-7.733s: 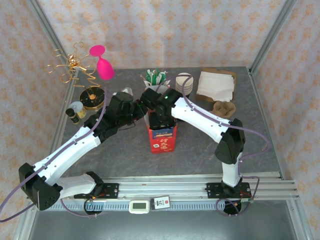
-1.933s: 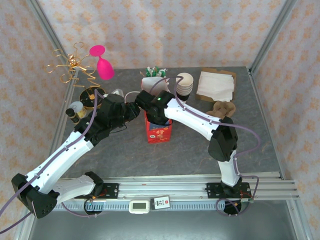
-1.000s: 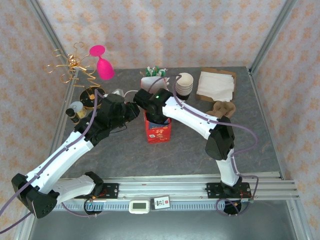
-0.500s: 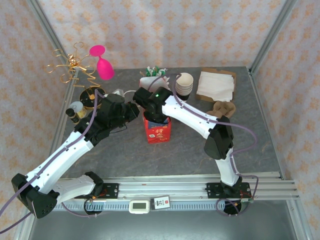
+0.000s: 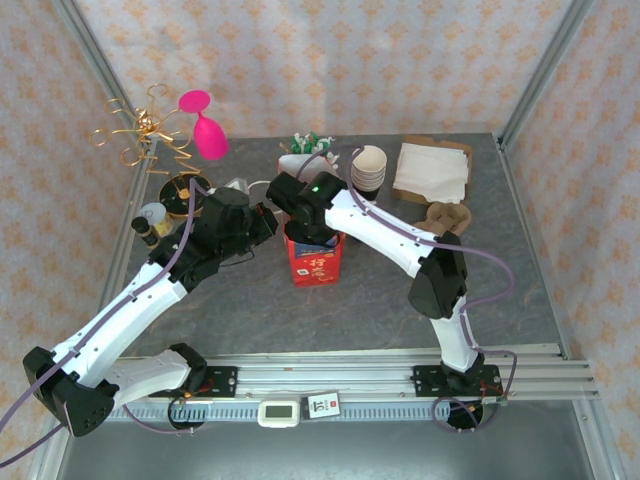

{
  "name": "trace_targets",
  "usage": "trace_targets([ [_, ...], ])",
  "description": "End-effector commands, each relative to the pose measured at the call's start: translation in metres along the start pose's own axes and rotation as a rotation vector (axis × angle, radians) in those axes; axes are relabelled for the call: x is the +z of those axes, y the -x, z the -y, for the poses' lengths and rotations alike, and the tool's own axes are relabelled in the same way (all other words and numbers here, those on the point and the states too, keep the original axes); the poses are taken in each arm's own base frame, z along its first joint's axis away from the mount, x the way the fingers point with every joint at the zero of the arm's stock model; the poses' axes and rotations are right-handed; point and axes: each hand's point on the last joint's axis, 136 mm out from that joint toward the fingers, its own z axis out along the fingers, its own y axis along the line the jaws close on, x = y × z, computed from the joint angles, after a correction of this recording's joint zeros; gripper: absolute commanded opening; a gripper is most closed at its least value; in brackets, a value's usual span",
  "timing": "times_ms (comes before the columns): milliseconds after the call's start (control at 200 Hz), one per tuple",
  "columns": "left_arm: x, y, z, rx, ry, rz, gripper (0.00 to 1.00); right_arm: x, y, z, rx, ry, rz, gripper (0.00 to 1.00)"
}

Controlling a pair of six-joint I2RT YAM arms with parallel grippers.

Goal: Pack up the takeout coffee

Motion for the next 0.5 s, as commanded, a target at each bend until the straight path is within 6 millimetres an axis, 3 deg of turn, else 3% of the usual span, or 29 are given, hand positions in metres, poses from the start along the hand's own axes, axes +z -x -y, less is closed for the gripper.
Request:
trace_targets([
  [0, -0.008, 0.01, 0.013, 0.015, -0.037, 0.029, 0.05, -0.015, 0.008, 0.005, 0.009, -0.003, 0.041, 0.76],
  [205, -0.006, 0.008, 0.013, 0.017, -0.033, 0.022, 0.04, -0.016, 0.007, 0.006, 0.01, 0.0, 0.041, 0.77],
  [495, -0.009, 0.005, 0.022, 0.03, -0.068, -0.01, 0.03, -0.025, 0.0, 0.0, 0.042, 0.07, 0.008, 0.67],
])
